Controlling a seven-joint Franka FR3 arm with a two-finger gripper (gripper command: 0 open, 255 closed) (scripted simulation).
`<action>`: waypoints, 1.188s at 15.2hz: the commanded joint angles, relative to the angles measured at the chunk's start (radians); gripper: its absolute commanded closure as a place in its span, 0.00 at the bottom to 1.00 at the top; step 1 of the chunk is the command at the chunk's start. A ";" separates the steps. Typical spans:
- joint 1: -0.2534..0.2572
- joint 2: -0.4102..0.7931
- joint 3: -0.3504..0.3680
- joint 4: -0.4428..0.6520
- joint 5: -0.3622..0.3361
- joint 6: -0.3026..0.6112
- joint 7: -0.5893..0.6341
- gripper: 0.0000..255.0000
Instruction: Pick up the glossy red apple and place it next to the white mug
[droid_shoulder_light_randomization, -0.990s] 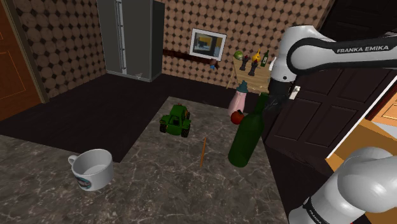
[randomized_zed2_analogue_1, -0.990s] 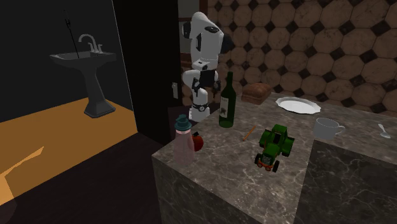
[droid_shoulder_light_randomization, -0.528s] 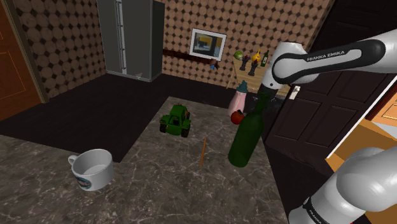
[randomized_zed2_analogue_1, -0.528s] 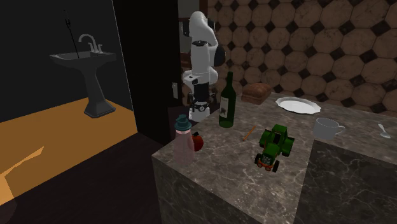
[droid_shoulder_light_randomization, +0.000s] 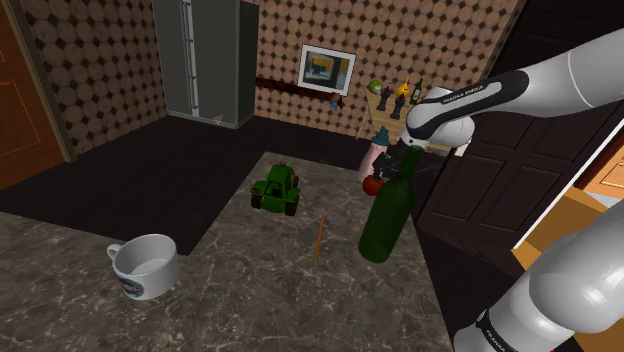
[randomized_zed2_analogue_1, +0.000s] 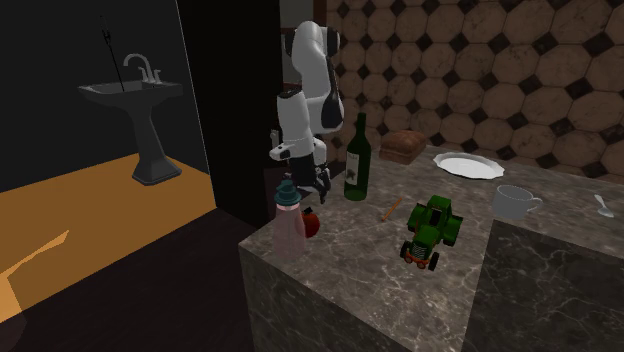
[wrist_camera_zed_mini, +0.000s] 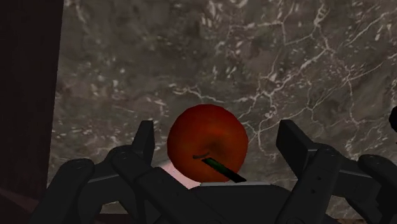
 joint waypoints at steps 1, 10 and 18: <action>0.009 0.060 -0.014 0.019 0.068 0.056 -0.033 0.00; 0.026 0.156 -0.005 0.013 0.147 0.150 -0.088 0.00; 0.026 0.156 -0.005 0.013 0.147 0.150 -0.088 1.00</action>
